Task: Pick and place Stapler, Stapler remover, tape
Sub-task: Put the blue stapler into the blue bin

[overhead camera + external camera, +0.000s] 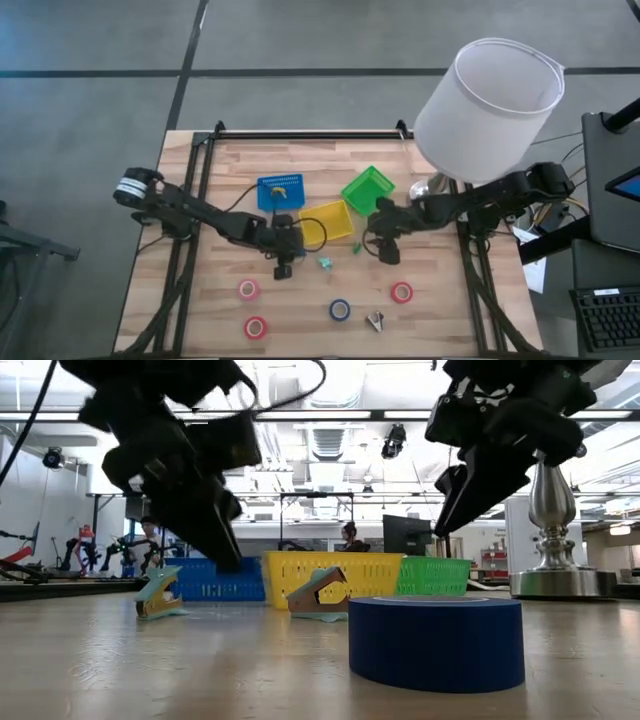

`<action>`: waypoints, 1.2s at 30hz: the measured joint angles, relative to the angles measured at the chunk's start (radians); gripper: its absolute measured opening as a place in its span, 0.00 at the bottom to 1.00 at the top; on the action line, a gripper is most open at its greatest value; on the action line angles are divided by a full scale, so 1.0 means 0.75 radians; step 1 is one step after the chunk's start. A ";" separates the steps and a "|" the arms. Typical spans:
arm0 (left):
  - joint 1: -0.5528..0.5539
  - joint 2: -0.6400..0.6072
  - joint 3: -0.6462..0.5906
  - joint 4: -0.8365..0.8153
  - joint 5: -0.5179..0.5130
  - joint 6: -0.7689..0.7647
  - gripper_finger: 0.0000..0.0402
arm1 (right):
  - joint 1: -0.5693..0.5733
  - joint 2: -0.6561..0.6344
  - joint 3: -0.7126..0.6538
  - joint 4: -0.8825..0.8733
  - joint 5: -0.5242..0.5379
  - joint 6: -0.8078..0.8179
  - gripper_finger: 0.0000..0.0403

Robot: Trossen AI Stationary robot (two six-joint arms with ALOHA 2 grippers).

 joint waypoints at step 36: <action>0.623 -0.030 0.023 -0.256 -0.121 0.482 0.22 | 0.148 0.005 -0.012 0.172 0.007 0.000 0.33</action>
